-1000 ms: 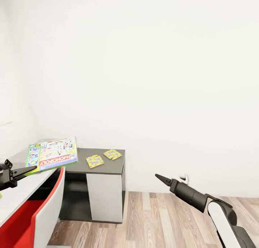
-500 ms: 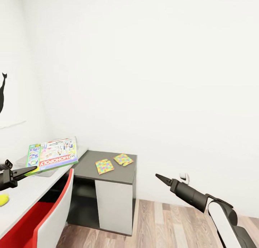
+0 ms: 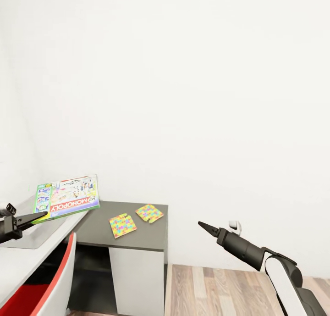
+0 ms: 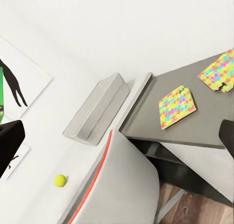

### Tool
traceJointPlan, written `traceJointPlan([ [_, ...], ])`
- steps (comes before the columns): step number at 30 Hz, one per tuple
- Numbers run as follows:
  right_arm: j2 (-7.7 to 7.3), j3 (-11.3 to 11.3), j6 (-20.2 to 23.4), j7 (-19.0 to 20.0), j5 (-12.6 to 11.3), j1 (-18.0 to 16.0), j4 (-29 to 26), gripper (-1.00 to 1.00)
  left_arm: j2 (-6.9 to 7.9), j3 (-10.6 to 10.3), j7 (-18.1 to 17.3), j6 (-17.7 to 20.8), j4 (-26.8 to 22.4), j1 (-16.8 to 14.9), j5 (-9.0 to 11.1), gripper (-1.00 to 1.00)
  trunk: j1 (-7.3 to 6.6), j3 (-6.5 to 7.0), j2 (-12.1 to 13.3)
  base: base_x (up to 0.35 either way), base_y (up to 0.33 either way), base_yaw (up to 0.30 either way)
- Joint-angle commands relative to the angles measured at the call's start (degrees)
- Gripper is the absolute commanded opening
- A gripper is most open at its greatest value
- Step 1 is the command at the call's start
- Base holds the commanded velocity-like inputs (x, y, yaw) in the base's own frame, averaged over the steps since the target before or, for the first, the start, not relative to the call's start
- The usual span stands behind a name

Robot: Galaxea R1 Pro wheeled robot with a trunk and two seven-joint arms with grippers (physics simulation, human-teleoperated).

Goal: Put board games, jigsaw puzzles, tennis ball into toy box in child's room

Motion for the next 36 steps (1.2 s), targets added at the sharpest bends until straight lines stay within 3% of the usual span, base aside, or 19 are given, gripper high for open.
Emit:
traceJointPlan([
  [1,0.03,-0.1,0.4,0.1,-0.1,0.0,0.0,1.0,0.01,0.0,-0.3,0.5,0.0,0.0,0.1,-1.0,0.05,-0.05,0.0,0.288,0.218,-0.031],
  [14,-0.11,-0.3,0.4,0.1,-0.1,0.0,0.1,1.0,0.01,0.0,-0.3,0.5,0.0,0.0,0.1,-1.0,0.05,-0.04,0.0,0.285,0.203,0.109],
  [26,0.03,-0.2,0.4,0.1,-0.1,0.0,0.2,1.0,0.01,0.0,-0.3,0.5,0.0,0.0,0.1,-1.0,0.05,0.36,0.0,0.269,-0.033,-0.118],
  [36,0.06,-0.1,0.4,0.1,-0.1,0.0,0.3,1.0,0.01,0.0,-0.3,0.4,0.0,0.0,0.1,-1.0,0.05,0.37,0.0,0.195,0.11,-0.006],
])
